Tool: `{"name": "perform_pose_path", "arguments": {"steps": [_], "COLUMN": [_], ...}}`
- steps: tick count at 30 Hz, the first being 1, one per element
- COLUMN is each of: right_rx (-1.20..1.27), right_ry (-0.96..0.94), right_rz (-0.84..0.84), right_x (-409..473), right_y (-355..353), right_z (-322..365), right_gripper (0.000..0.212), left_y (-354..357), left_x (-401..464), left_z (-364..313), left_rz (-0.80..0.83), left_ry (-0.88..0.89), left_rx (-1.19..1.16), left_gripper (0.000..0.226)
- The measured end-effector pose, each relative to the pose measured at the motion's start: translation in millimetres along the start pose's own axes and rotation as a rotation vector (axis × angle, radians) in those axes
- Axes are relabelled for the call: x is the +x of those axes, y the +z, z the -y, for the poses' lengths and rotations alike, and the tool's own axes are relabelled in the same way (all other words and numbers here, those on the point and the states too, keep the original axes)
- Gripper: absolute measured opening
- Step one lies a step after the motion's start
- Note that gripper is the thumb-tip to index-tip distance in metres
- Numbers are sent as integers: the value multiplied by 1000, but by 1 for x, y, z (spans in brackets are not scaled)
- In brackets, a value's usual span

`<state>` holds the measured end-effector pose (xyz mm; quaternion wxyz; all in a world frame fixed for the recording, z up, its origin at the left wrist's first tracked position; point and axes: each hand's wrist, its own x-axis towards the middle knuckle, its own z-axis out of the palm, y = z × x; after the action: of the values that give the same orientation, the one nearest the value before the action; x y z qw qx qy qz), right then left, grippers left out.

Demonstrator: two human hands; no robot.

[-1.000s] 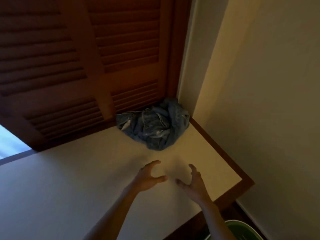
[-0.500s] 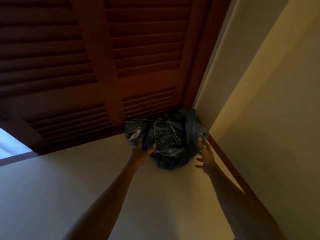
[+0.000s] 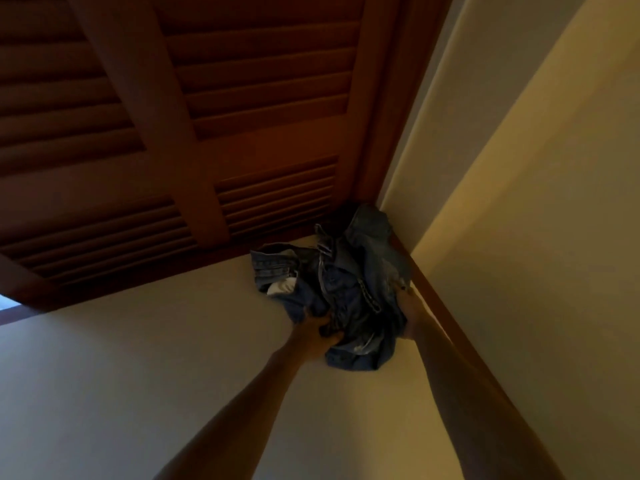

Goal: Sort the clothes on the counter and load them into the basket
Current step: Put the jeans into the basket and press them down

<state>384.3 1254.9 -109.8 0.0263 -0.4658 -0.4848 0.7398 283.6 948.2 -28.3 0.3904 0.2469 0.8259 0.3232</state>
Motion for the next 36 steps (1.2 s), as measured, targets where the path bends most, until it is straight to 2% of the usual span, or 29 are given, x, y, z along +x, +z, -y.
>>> {"name": "perform_pose_path", "arguments": {"steps": [1, 4, 6, 7, 8, 11, 13, 15, 17, 19, 22, 23, 25, 28, 29, 31, 32, 34, 36], "right_rx": [34, 138, 194, 194, 178, 120, -18, -269, -653, -1082, -1385, -1419, -1389, -1126, -1019, -956, -983, -991, -1070], "right_ry": [-12, 90, 100, 93, 56, -124, -284, -518, -688, -719, -569, -512, -448, -414, -415, -481, -503, -447, -415], "right_rz": [105, 35, 83, 40, 27, -103, -243, -320, -439, -535, -430, -401, -359, -260, -229, -276, -328, -408, -396], "right_x": [-14, -150, -186, -213, -236, -285, -307, -331, -346, -350, -346, -346, -344, -354, -359, -367, -370, -366, -350], "right_y": [-8, 6, 5, 5, 5, -2, 0, 19, 44, 63, 72, 71, 69, 64, 58, 45, 39, 30, 23], "right_z": [-18, -25, -26, -29, -31, -43, -38, -27, -33, -71, -141, -156, -160, -144, -139, -136, -136, -131, -121], "right_gripper": [76, 59, 53, 53, 51, 25, 24, 31, 43, 61, 83, 85, 77, 68, 68, 73, 83, 114, 131], "left_y": [10, 40, 56, 65, 73, 97, 115, 138, 159, 169, 147, 132, 97, 48, 40, 36, 43, 68, 97], "left_x": [-4, -31, -52, -66, -80, -118, -139, -158, -175, -188, -197, -201, -204, -189, -175, -139, -121, -92, -80], "left_z": [2, -6, -12, -17, -21, -34, -37, -34, -28, -12, 20, 22, 10, -44, -61, -81, -81, -71, -56], "left_rz": [33, 114, 170, 202, 235, 350, 410, 399, 319, 294, 454, 471, 332, -200, -267, -130, -57, 25, 79], "left_ry": [19, 98, 143, 165, 182, 215, 212, 205, 105, 63, 156, 159, 170, 377, 425, 374, 342, 298, 207], "left_rx": [6, 32, 61, 75, 85, 29, 22, 16, -20, -19, 177, 201, 111, 76, 115, 274, 355, 478, 524], "left_gripper": [80, 69, 60, 54, 48, 26, 26, 33, 22, 16, 25, 25, 26, 28, 37, 72, 86, 90, 78]}}
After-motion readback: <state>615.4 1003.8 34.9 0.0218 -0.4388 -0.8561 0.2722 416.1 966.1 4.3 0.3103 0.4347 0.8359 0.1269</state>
